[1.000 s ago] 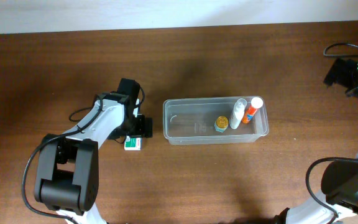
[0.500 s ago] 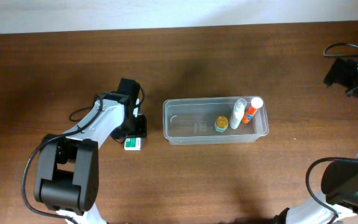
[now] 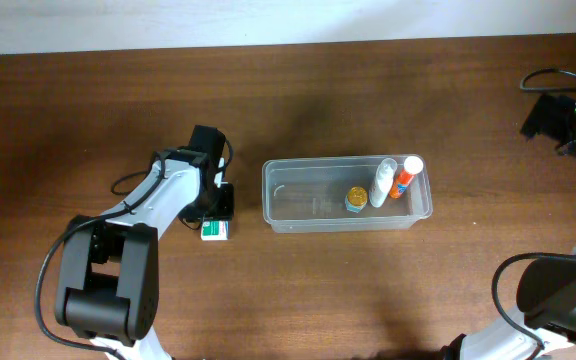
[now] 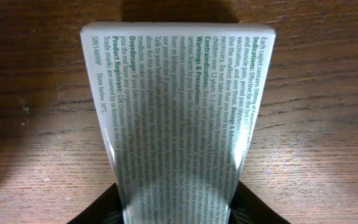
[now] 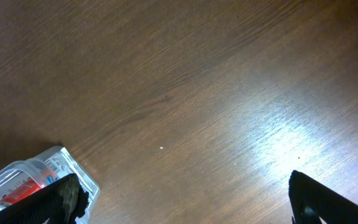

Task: Pack container
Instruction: 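Lift the box and carry it into the container with left gripper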

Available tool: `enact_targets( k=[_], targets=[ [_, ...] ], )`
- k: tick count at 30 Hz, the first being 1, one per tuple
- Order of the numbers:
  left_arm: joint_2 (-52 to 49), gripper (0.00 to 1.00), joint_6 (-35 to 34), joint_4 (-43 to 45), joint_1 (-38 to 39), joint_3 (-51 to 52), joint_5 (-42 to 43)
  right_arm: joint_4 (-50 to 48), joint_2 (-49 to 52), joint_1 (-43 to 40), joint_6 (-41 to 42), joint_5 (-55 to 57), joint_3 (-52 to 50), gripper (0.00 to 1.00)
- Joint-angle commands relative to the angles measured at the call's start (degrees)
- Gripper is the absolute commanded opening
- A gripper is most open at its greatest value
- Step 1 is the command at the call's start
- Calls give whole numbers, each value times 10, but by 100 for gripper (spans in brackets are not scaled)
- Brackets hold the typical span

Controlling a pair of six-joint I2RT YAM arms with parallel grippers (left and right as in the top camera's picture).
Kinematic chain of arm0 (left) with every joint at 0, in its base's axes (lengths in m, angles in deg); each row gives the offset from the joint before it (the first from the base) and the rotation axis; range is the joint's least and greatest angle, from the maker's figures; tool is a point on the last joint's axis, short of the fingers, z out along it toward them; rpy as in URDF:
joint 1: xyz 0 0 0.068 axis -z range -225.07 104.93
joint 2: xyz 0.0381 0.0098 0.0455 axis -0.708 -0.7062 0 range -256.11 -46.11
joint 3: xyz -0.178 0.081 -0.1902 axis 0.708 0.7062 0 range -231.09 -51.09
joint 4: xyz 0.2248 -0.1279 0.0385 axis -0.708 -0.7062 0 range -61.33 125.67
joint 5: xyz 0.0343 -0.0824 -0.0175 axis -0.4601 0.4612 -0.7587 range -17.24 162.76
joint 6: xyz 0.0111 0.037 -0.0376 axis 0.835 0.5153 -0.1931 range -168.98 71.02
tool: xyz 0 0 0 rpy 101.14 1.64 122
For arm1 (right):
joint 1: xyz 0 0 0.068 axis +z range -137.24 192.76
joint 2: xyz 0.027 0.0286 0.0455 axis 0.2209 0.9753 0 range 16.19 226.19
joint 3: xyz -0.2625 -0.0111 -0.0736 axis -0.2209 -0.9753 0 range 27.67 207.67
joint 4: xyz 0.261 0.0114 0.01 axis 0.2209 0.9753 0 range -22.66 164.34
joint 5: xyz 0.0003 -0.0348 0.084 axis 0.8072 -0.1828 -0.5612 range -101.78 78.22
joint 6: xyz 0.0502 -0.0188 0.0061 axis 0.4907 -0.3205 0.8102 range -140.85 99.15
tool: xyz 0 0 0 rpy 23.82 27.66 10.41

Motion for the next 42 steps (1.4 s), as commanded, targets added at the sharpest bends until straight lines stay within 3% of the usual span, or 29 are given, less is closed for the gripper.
enact_targets(
  k=[1, 7, 17, 23, 27, 32, 42],
  targets=[
    [-6, 44, 3, 1, -1, -9, -4, -1, 2, -3, 7, -1, -2, 98],
    [-6, 45, 3, -39, -1, -79, -4, -1, 2, -3, 7, -1, -2, 98],
    [-6, 45, 22, -217, 0, -308, 24, -1, 2, -3, 7, -1, -2, 98],
    [-6, 45, 166, -277, 20, -405, 83, -1, 2, -3, 7, -1, -2, 98],
    [-6, 45, 284, -278, 45, -412, 117, -1, 2, -3, 7, -1, -2, 99],
    [-6, 45, 375, -293, 97, -412, 158, -1, 2, -3, 7, -1, -2, 98],
    [-6, 46, 470, -301, 227, -410, 137, -1, 2, -3, 7, -1, -2, 98]
  ],
)
